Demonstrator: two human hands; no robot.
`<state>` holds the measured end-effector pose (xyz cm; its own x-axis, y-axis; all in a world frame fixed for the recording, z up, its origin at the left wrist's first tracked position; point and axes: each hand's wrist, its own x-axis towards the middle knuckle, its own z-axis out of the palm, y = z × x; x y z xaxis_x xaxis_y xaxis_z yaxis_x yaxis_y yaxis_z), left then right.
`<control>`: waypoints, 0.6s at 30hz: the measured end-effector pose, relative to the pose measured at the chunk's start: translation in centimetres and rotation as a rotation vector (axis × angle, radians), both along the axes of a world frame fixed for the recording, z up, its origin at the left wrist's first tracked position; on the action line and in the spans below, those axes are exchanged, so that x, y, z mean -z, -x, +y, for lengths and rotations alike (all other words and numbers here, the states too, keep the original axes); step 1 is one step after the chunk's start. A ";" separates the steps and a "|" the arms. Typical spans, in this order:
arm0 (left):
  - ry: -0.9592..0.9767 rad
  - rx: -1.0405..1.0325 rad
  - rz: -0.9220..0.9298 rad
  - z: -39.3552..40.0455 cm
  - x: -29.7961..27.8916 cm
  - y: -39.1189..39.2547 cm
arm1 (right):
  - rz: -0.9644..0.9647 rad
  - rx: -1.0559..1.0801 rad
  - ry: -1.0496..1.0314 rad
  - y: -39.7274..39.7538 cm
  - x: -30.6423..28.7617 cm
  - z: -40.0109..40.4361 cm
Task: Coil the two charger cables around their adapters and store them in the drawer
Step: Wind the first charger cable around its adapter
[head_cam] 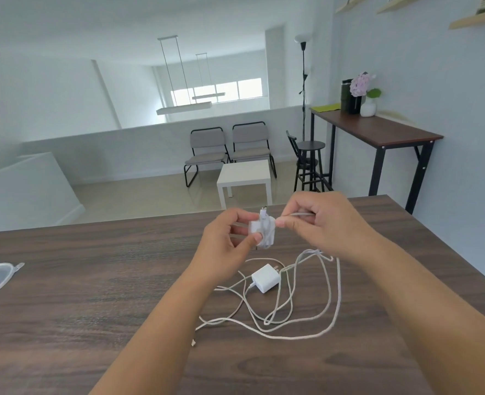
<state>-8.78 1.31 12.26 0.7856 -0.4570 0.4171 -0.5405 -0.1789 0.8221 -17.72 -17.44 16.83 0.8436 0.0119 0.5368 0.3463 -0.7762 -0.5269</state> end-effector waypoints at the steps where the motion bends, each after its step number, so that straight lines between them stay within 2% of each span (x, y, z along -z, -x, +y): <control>1: -0.036 0.028 -0.012 0.3 -0.3 0.1 | 0.017 -0.011 -0.057 -0.4 -0.1 -0.1; 5: -0.075 0.187 0.058 1.4 -1.1 0.8 | 0.055 -0.077 -0.258 -2.1 -0.5 -0.1; 11: 0.046 0.246 0.149 2.2 -1.3 1.1 | 0.035 -0.194 -0.576 -3.7 1.3 0.5; 18: 0.192 0.291 0.274 2.0 0.2 1.4 | -0.002 -0.214 -0.735 -4.3 4.1 0.9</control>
<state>-10.20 3.32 12.09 0.7292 -0.6098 0.3106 -0.3036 0.1185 0.9454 -13.44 -16.56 12.78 0.8620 -0.1862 0.4715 0.4513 -0.1420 -0.8810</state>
